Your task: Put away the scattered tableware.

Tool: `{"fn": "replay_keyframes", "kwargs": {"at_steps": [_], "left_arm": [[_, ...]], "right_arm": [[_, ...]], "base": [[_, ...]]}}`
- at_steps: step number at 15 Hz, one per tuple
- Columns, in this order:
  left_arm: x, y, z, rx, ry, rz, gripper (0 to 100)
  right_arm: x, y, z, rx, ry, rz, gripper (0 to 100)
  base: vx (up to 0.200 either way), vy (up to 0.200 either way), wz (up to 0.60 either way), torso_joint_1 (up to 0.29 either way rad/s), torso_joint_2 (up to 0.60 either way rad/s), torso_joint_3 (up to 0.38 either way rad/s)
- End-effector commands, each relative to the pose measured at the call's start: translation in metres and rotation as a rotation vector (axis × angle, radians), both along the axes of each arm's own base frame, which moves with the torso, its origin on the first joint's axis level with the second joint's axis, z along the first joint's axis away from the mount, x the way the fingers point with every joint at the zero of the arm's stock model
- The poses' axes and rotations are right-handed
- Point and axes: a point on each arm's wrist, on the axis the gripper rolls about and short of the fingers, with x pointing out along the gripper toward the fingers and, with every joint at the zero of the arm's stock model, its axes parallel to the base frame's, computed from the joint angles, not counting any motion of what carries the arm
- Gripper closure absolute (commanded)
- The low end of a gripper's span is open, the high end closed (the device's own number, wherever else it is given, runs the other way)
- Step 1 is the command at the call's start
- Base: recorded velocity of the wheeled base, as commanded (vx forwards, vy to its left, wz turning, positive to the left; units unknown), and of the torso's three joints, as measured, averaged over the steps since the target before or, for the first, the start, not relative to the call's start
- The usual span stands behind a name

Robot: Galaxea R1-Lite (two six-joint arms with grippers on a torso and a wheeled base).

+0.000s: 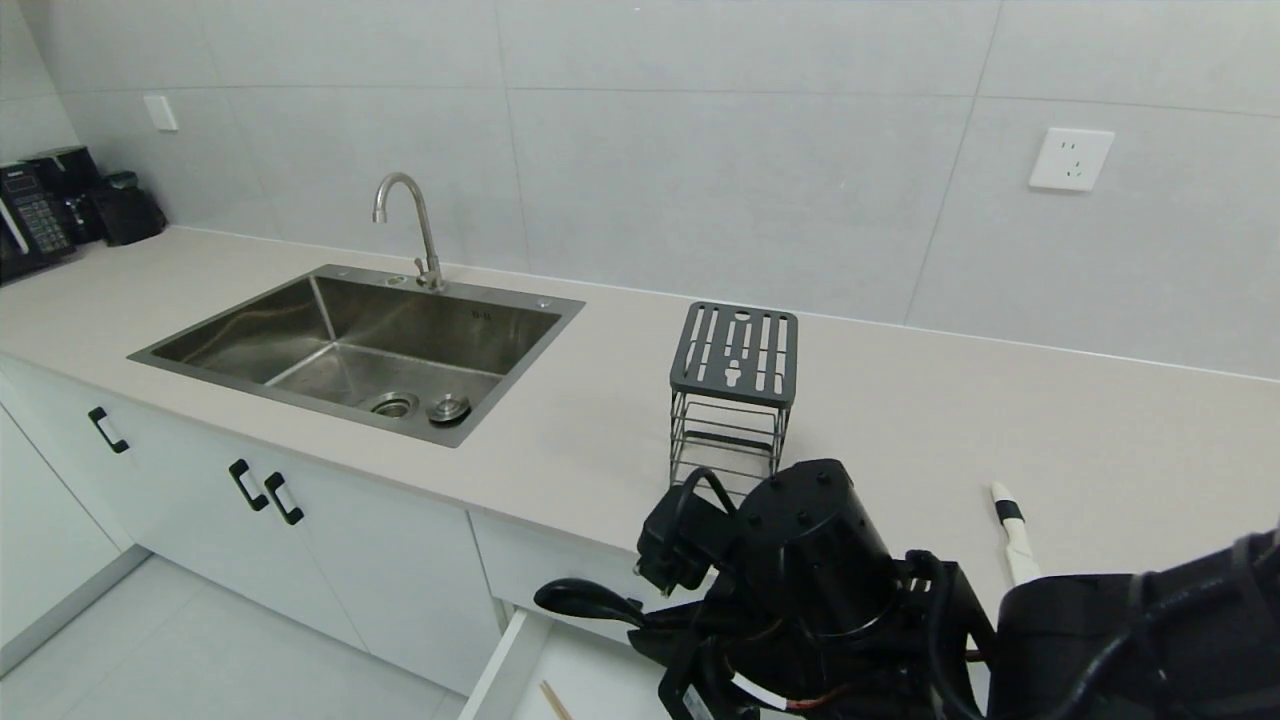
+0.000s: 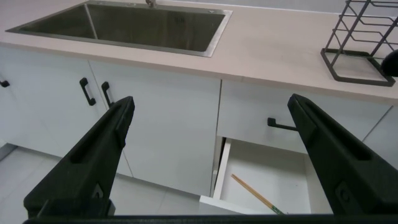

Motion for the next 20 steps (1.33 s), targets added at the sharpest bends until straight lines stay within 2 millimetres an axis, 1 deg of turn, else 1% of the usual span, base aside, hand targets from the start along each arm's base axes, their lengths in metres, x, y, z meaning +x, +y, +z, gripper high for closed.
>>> {"fn": "replay_keyframes", "kwargs": {"at_steps": [1,2,3,4,7,10,13,17,20], "left_arm": [[0.0,0.0,0.0,0.0,0.001,0.0,0],[0.0,0.0,0.0,0.0,0.001,0.0,0],[0.0,0.0,0.0,0.0,0.001,0.0,0],[0.0,0.0,0.0,0.0,0.001,0.0,0],[0.0,0.0,0.0,0.0,0.001,0.0,0],[0.0,0.0,0.0,0.0,0.001,0.0,0],[0.0,0.0,0.0,0.0,0.001,0.0,0],[0.0,0.0,0.0,0.0,0.001,0.0,0],[0.0,0.0,0.0,0.0,0.001,0.0,0]], "right_arm": [[0.001,0.013,-0.008,-0.014,0.006,0.022,100],[0.002,0.024,-0.012,-0.013,0.001,0.039,100],[0.002,0.029,-0.012,-0.007,-0.004,0.046,100],[0.005,0.034,-0.007,0.014,-0.014,0.045,100],[0.008,0.04,-0.002,0.001,-0.002,0.043,100],[0.014,0.049,0.008,-0.029,0.019,0.042,100],[0.016,0.055,0.016,-0.049,0.031,0.045,100],[0.016,0.055,0.013,-0.055,0.038,0.043,100],[0.013,0.057,0.013,-0.039,0.073,0.021,100]], "base": [[0.0,0.0,0.0,0.0,0.0,0.0],[0.0,0.0,0.0,0.0,0.0,0.0],[0.0,0.0,0.0,0.0,0.0,0.0],[0.0,0.0,0.0,0.0,0.0,0.0],[0.0,0.0,0.0,0.0,0.0,0.0],[0.0,0.0,0.0,-0.035,0.08,0.043],[0.0,0.0,0.0,-0.227,0.47,0.228],[0.0,0.0,0.0,-0.276,0.55,0.264],[0.0,0.0,0.0,-0.271,0.53,0.263]]}}
